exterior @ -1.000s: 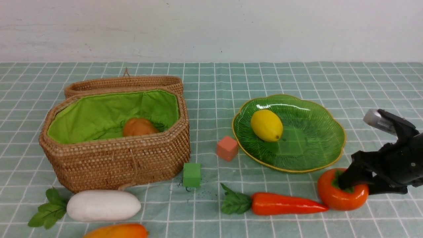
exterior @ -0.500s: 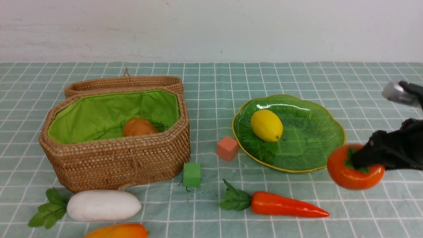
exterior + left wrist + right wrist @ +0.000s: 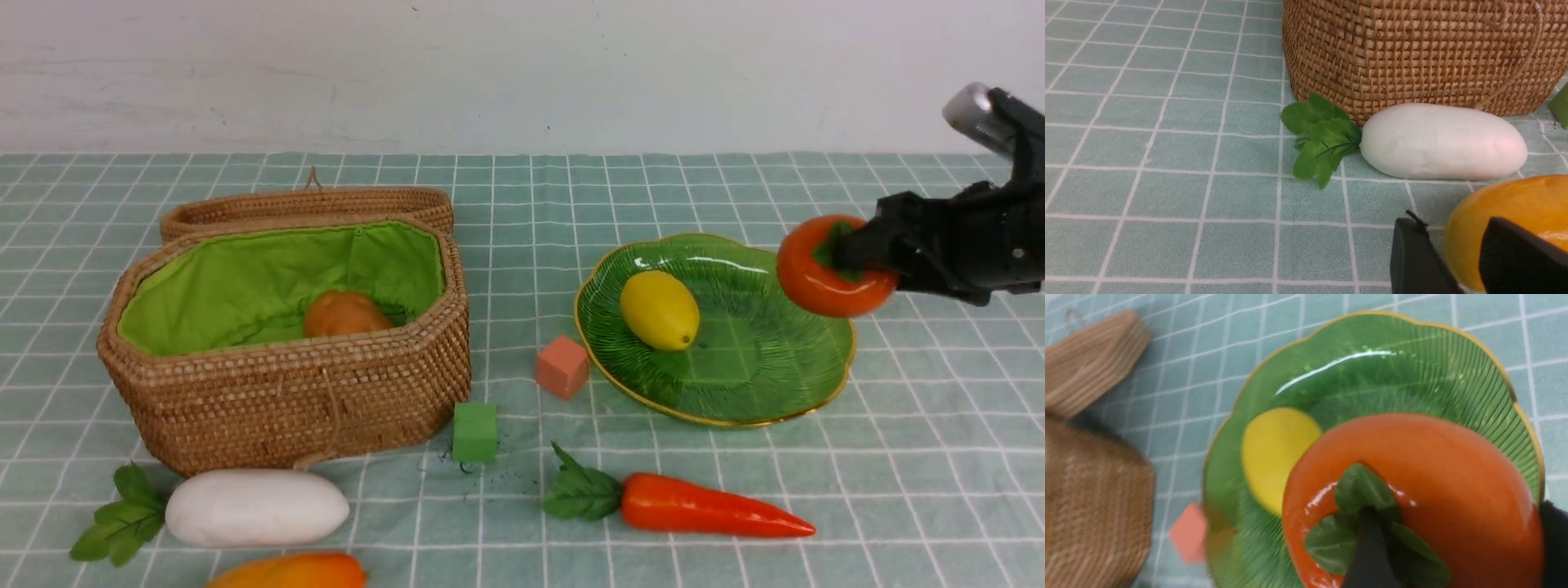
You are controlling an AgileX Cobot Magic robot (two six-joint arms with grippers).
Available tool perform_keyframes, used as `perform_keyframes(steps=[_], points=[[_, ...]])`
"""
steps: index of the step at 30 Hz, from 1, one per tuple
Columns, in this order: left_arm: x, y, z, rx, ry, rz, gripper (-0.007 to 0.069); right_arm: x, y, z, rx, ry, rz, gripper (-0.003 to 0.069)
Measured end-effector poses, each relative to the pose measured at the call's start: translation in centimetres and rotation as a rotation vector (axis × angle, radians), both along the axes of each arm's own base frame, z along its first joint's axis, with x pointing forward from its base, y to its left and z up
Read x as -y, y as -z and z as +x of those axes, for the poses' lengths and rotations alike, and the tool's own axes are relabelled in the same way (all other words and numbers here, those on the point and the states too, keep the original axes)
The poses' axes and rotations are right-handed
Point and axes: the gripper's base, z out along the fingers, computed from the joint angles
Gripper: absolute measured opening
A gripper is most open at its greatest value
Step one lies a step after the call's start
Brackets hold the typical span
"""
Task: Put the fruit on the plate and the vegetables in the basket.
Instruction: Grab a tomato with your right arm and place it on the plate on the right.
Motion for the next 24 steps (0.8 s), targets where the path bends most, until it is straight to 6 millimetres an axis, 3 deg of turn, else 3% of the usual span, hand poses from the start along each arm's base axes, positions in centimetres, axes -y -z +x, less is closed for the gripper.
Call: perform_keyframes(steps=[4,8,12,18,24], points=[[0.0,0.0,0.0,0.0,0.0,0.0,0.0239,0.2,4.4,2.2,-0.029,0.033,0.044,0.0472],[0.0,0.0,0.0,0.0,0.0,0.0,0.0239,0.1,6.2,2.9,-0.014,0.015,0.055,0.0472],[0.0,0.0,0.0,0.0,0.0,0.0,0.0239,0.0,6.0,3.2,0.05,-0.021,0.048,0.0489],[0.0,0.0,0.0,0.0,0.0,0.0,0.0239,-0.2,5.8,3.3,0.079,-0.053,0.04,0.0668],[0.0,0.0,0.0,0.0,0.0,0.0,0.0239,-0.6,5.6,3.1,0.08,-0.096,0.065,0.0661]])
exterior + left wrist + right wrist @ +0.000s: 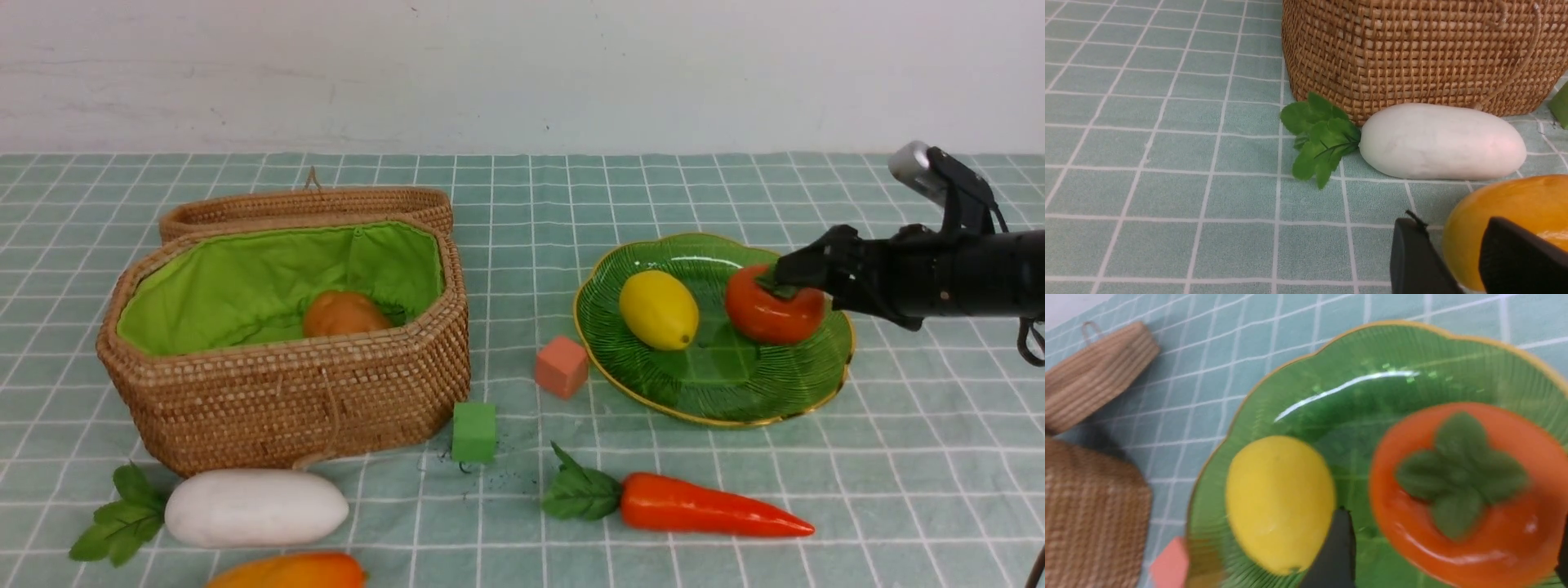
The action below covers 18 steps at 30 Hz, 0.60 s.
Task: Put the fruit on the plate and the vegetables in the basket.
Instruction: Grab a tomato with your right arm and place it on the plate on the right, then use the right arm to grab a carrot and put it into the left basket
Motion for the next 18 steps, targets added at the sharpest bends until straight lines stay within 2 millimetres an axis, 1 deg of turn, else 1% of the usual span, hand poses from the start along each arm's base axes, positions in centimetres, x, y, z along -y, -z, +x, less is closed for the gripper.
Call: perform_keyframes(steps=[1,3,5,6,7,8,9,10,11,13,14,15,16,18], points=[[0.0,0.0,0.0,0.0,0.0,0.0,0.0239,0.0,0.0,0.0,0.0,-0.004,0.001,0.066],[0.0,0.0,0.0,0.0,0.0,0.0,0.0239,-0.4,-1.3,-0.5,0.027,-0.057,-0.008,0.0642],[0.0,0.0,0.0,0.0,0.0,0.0,0.0239,-0.6,-3.4,-1.3,0.077,-0.099,-0.045,0.0633],[0.0,0.0,0.0,0.0,0.0,0.0,0.0239,-0.6,-3.4,-1.4,0.077,-0.102,-0.048,0.0633],[0.0,0.0,0.0,0.0,0.0,0.0,0.0239,-0.7,-5.1,-2.1,0.12,-0.126,-0.08,0.0629],[0.0,0.0,0.0,0.0,0.0,0.0,0.0239,-0.7,-6.0,-2.5,0.142,-0.139,-0.101,0.0627],[0.0,0.0,0.0,0.0,0.0,0.0,0.0239,-0.8,-7.4,-3.2,0.176,-0.161,-0.135,0.0623],[0.0,0.0,0.0,0.0,0.0,0.0,0.0239,-0.8,-7.6,-3.3,0.182,-0.164,-0.141,0.0622],[0.0,0.0,0.0,0.0,0.0,0.0,0.0239,-0.9,-9.3,-4.3,0.225,-0.192,-0.188,0.0619],[0.0,0.0,0.0,0.0,0.0,0.0,0.0239,-1.1,-11.6,-5.9,0.28,-0.239,-0.246,0.0613],[0.0,0.0,0.0,0.0,0.0,0.0,0.0239,-1.2,-11.5,-5.9,0.278,-0.244,-0.249,0.0611],[0.0,0.0,0.0,0.0,0.0,0.0,0.0239,-1.4,-13.0,-7.1,0.313,-0.279,-0.278,0.0606],[0.0,0.0,0.0,0.0,0.0,0.0,0.0239,-1.7,-13.9,-8.0,0.332,-0.313,-0.293,0.0601],[0.0,0.0,0.0,0.0,0.0,0.0,0.0239,-2.1,-14.6,-8.9,0.346,-0.353,-0.302,0.0596]])
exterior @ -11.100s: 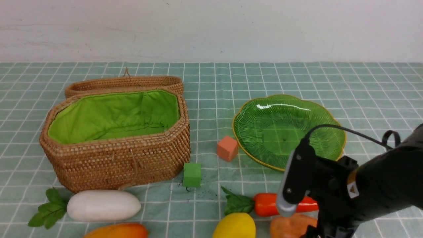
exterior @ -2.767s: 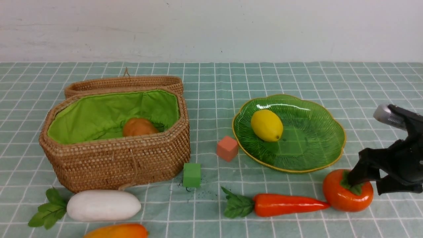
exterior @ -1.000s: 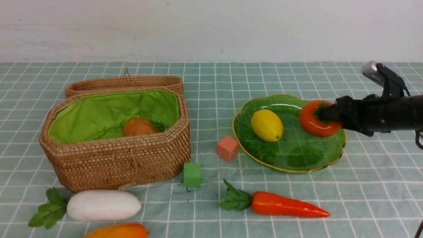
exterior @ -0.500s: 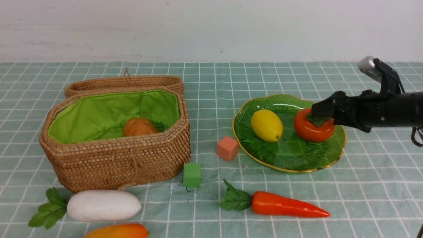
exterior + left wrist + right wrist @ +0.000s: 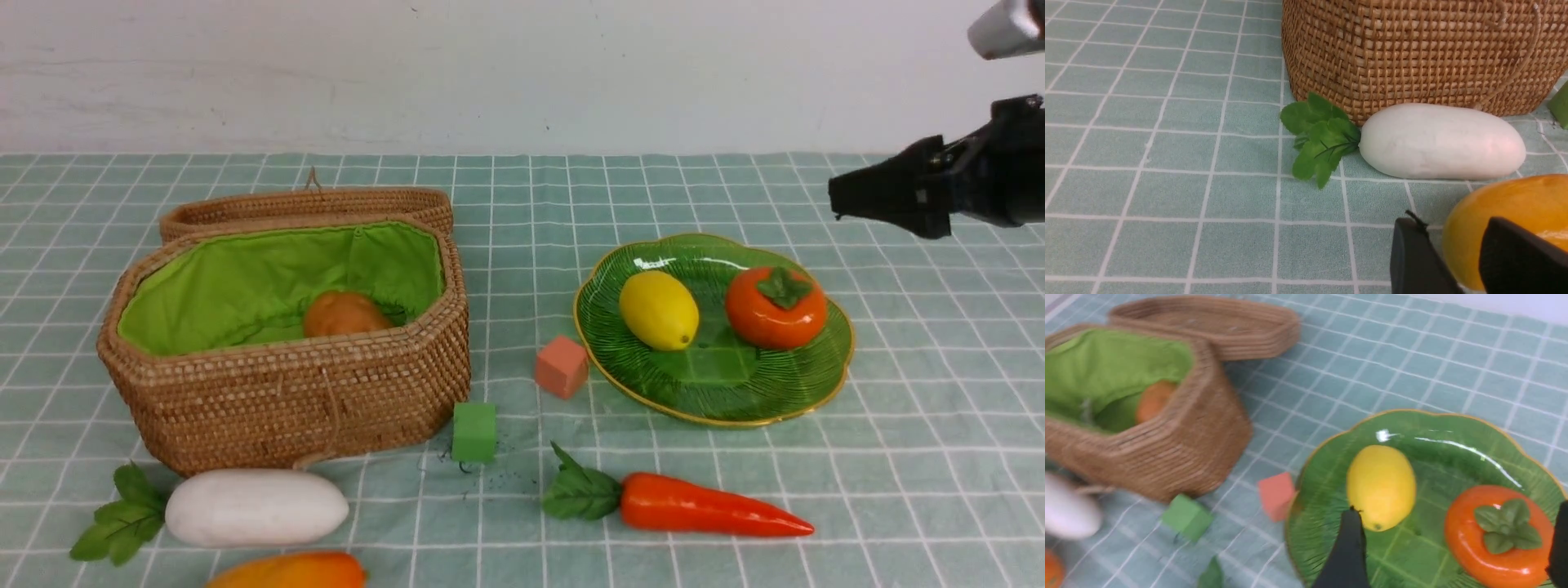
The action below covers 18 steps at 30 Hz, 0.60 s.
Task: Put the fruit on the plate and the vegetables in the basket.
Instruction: Use the right arm to grab a carrot and put it into the left basket
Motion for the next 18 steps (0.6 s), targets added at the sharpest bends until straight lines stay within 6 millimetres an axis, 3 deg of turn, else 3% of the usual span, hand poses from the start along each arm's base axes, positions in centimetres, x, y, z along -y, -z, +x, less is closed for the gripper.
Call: perform_keyframes(steps=[5,6,10,13,18], points=[[0.0,0.0,0.0,0.0,0.0,0.0,0.0239,-3.5,-0.8,-2.2,0.005,-0.194,-0.094,0.0584],[0.0,0.0,0.0,0.0,0.0,0.0,0.0239,-5.6,-0.2,-2.9,-0.021,-0.291,-0.169,0.0583],[0.0,0.0,0.0,0.0,0.0,0.0,0.0239,-9.7,1.6,-4.3,-0.088,-0.449,-0.321,0.0584],[0.0,0.0,0.0,0.0,0.0,0.0,0.0239,-11.2,3.0,-4.5,-0.125,-0.51,-0.427,0.0584],[0.0,0.0,0.0,0.0,0.0,0.0,0.0239,-13.6,7.4,-3.8,-0.227,-0.605,-0.602,0.0582]])
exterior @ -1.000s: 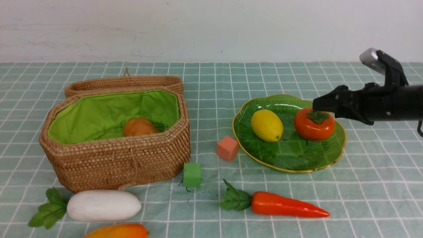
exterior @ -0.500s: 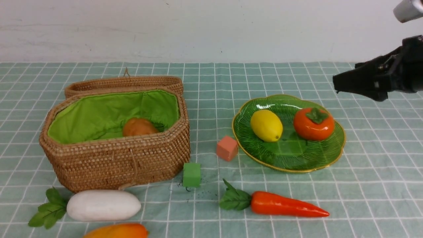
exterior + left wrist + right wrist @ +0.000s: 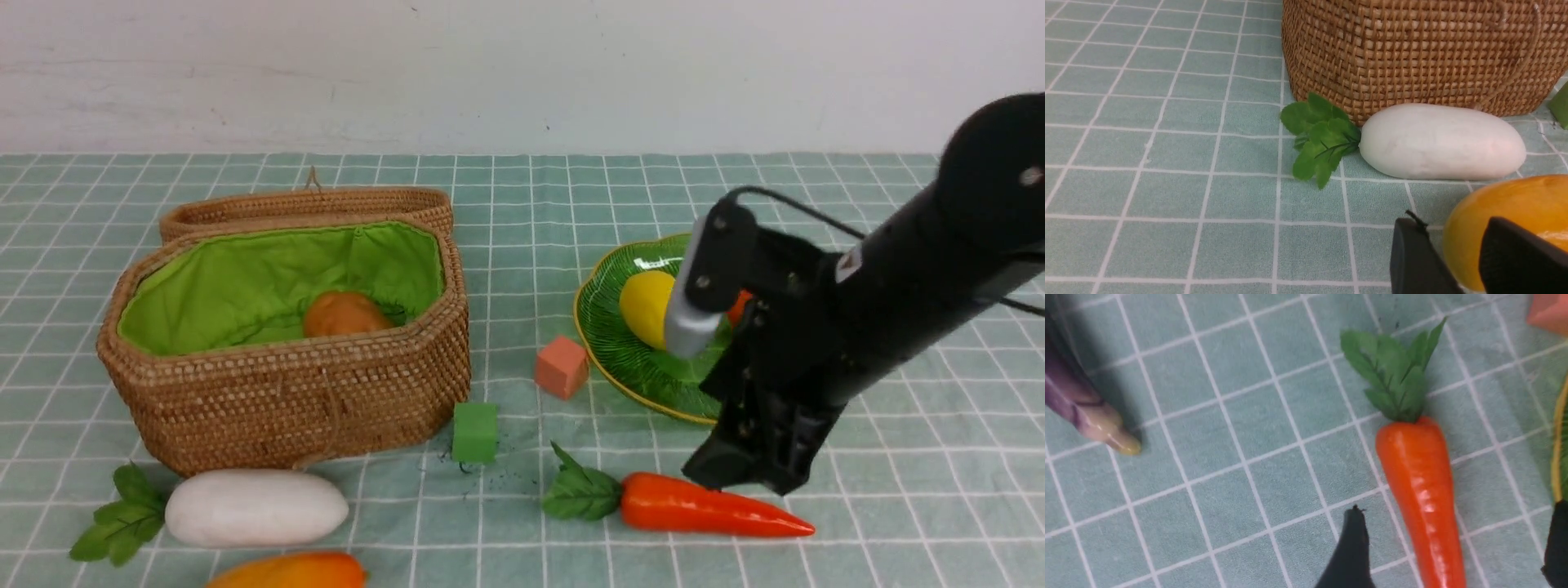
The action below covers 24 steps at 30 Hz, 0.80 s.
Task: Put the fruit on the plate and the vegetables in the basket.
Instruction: Use the right arm to grab a carrot and put it into the left basket
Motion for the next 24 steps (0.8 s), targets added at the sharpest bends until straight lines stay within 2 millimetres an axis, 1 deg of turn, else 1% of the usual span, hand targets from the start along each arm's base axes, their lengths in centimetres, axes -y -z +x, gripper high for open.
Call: perform_keyframes(steps=[1,3,4,5,8,9,10,12,13,14,15,20,21,23,24], points=[[0.0,0.0,0.0,0.0,0.0,0.0,0.0239,-0.1,0.4,0.1,-0.006,-0.004,-0.009,0.0582],[0.0,0.0,0.0,0.0,0.0,0.0,0.0239,-0.8,2.5,0.8,-0.055,-0.014,-0.041,0.058],[0.0,0.0,0.0,0.0,0.0,0.0,0.0239,-0.9,3.2,1.0,-0.072,-0.013,-0.049,0.058],[0.0,0.0,0.0,0.0,0.0,0.0,0.0239,-1.1,4.6,1.5,-0.097,-0.012,-0.073,0.0578],[0.0,0.0,0.0,0.0,0.0,0.0,0.0239,-1.3,6.8,2.3,-0.13,-0.008,-0.104,0.0571],[0.0,0.0,0.0,0.0,0.0,0.0,0.0239,-1.3,7.0,2.3,-0.131,-0.008,-0.106,0.0569],[0.0,0.0,0.0,0.0,0.0,0.0,0.0239,-1.4,8.3,2.7,-0.15,-0.006,-0.123,0.0562],[0.0,0.0,0.0,0.0,0.0,0.0,0.0239,-1.6,10.0,3.0,-0.188,0.002,-0.141,0.054],[0.0,0.0,0.0,0.0,0.0,0.0,0.0239,-1.6,10.0,3.0,-0.188,0.003,-0.14,0.0537],[0.0,0.0,0.0,0.0,0.0,0.0,0.0239,-1.6,10.6,3.2,-0.201,0.007,-0.149,0.0517],[0.0,0.0,0.0,0.0,0.0,0.0,0.0239,-1.6,10.6,3.2,-0.203,0.011,-0.147,0.0509],[0.0,0.0,0.0,0.0,0.0,0.0,0.0239,-1.7,10.7,3.1,-0.226,0.006,-0.152,0.0298],[0.0,0.0,0.0,0.0,0.0,0.0,0.0239,-1.7,10.7,3.1,-0.235,0.005,-0.154,0.0281],[0.0,0.0,0.0,0.0,0.0,0.0,0.0239,-1.7,10.5,3.0,-0.247,-0.001,-0.156,0.0288],[0.0,0.0,0.0,0.0,0.0,0.0,0.0239,-1.7,9.9,3.0,-0.248,-0.003,-0.151,0.0288]])
